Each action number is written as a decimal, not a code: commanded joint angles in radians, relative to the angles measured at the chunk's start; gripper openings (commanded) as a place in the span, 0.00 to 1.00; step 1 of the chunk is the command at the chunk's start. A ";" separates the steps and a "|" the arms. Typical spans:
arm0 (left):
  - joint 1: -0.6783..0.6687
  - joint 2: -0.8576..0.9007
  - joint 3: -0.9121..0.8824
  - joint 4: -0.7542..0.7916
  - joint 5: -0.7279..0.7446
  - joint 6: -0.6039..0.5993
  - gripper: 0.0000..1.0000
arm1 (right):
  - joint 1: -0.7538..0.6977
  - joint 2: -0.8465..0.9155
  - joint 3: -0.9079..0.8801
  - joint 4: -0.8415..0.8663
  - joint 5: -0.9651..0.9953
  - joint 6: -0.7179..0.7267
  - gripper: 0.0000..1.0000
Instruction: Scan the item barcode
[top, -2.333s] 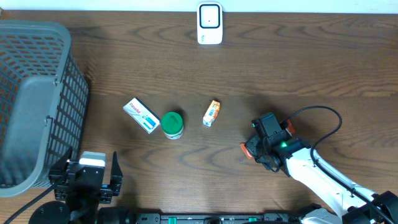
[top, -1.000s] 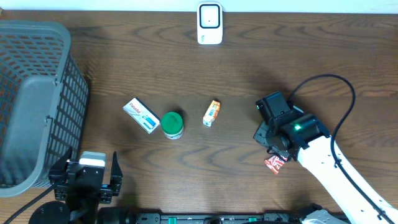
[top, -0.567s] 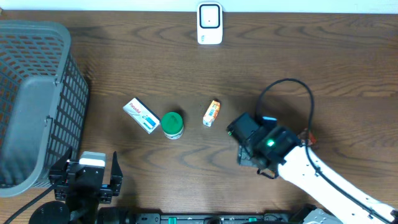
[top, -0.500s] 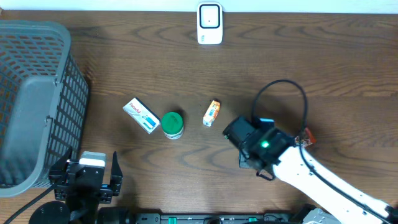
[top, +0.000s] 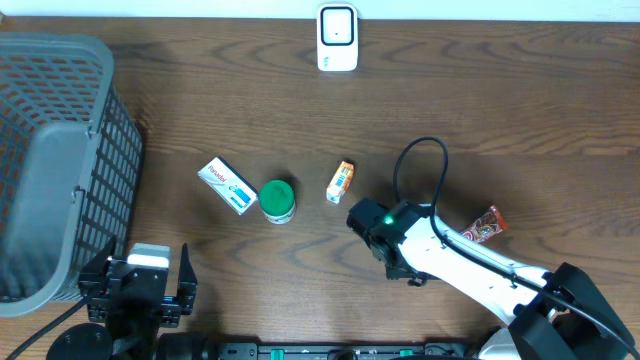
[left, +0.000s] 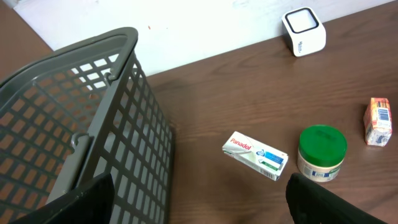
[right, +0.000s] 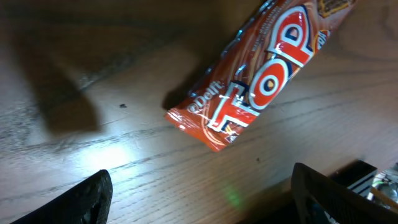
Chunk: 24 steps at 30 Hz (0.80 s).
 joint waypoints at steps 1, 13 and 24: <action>-0.003 0.004 0.000 0.000 -0.002 -0.013 0.86 | -0.026 0.003 0.016 -0.021 0.025 0.016 0.87; -0.003 0.004 0.000 0.000 -0.002 -0.013 0.86 | -0.203 -0.029 0.017 0.073 -0.298 0.089 0.99; -0.003 0.004 0.000 0.000 -0.002 -0.013 0.86 | -0.408 -0.324 -0.023 0.063 -0.282 0.080 0.99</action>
